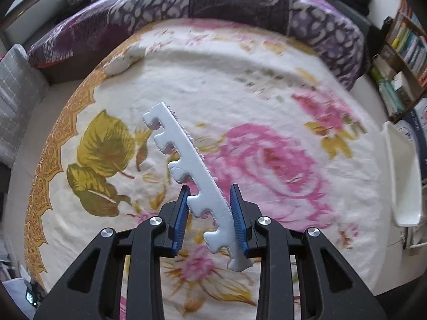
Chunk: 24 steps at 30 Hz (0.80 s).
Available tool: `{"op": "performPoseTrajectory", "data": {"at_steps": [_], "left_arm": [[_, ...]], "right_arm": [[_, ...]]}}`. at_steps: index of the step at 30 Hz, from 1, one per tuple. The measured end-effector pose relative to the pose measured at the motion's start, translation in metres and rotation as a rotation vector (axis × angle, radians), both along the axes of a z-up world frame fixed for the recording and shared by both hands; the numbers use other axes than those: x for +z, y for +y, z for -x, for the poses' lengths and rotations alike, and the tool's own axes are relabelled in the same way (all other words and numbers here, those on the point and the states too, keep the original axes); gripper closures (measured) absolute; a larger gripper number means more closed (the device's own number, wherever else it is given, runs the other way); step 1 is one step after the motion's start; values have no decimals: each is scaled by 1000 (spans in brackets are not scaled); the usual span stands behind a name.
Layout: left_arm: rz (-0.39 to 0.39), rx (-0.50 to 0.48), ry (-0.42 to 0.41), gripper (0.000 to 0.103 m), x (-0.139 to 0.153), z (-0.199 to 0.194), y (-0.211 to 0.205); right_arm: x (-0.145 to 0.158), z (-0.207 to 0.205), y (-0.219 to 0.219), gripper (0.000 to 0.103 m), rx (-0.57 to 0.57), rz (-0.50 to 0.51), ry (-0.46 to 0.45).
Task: Collect trash
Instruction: 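Lower the white foam strip onto the quilt and open the left tool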
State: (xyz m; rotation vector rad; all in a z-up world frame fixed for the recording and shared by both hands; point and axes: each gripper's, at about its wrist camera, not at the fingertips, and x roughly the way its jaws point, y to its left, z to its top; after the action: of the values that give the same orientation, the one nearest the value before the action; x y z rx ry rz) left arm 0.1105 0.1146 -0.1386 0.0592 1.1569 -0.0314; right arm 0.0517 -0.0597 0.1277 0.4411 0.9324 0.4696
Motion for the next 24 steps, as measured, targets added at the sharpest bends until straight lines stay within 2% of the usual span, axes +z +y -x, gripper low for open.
{"op": "performPoseTrajectory", "data": {"at_steps": [2, 5, 9, 12, 15, 18, 21, 24], "left_arm": [[-11, 22, 17, 72, -7, -5, 8], [22, 66, 22, 72, -8, -8, 26], [39, 84, 29, 72, -13, -5, 40], [-23, 52, 52, 72, -28, 0, 38], [-37, 34, 37, 71, -29, 2, 37], [-22, 45, 36, 70, -30, 1, 37], [-53, 39, 17, 71, -31, 3, 30], [-58, 28, 12, 71, -31, 1, 25]], "right_arm": [[-7, -13, 16, 18, 12, 8, 31], [-30, -44, 41, 18, -3, 45, 71], [-59, -64, 45, 18, -53, 60, 83], [-82, -72, 27, 18, -93, 14, 144], [-83, -69, 9, 18, -111, -22, 135], [-84, -62, -9, 18, -150, 15, 103], [-98, -60, -24, 18, -182, 51, 120], [-111, -60, -41, 18, -204, 139, 111]]}}
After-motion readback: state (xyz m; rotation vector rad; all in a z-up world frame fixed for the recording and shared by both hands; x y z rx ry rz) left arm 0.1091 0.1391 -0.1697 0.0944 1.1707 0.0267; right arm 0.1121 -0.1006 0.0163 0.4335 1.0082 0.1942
